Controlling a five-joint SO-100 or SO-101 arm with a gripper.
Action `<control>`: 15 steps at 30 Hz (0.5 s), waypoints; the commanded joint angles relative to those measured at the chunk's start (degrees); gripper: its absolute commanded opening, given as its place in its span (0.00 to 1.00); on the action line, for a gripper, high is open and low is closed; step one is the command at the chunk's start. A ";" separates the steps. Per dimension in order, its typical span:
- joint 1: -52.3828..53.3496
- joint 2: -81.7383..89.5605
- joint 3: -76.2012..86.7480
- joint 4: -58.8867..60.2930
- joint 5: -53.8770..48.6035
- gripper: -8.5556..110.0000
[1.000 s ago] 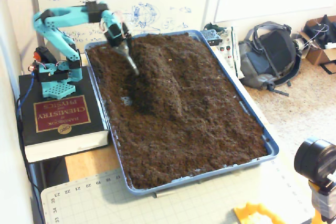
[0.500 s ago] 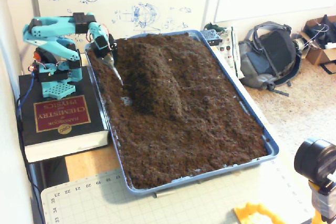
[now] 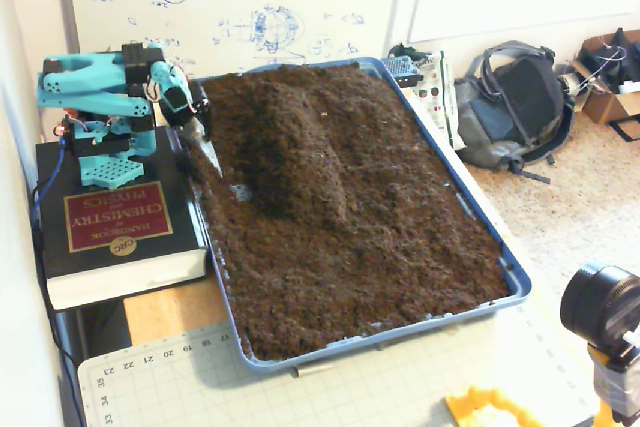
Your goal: Build a berm.
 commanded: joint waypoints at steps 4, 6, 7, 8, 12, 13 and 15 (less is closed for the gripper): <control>0.44 6.77 5.89 -0.88 0.88 0.08; 0.44 8.88 7.65 -0.26 1.05 0.08; 0.44 9.84 7.82 -0.18 1.49 0.08; 0.35 10.46 7.65 -0.09 1.58 0.08; 0.88 11.95 7.56 -0.09 1.32 0.08; 0.97 12.04 7.56 -0.09 1.32 0.08; 0.88 12.13 7.56 -0.09 1.23 0.08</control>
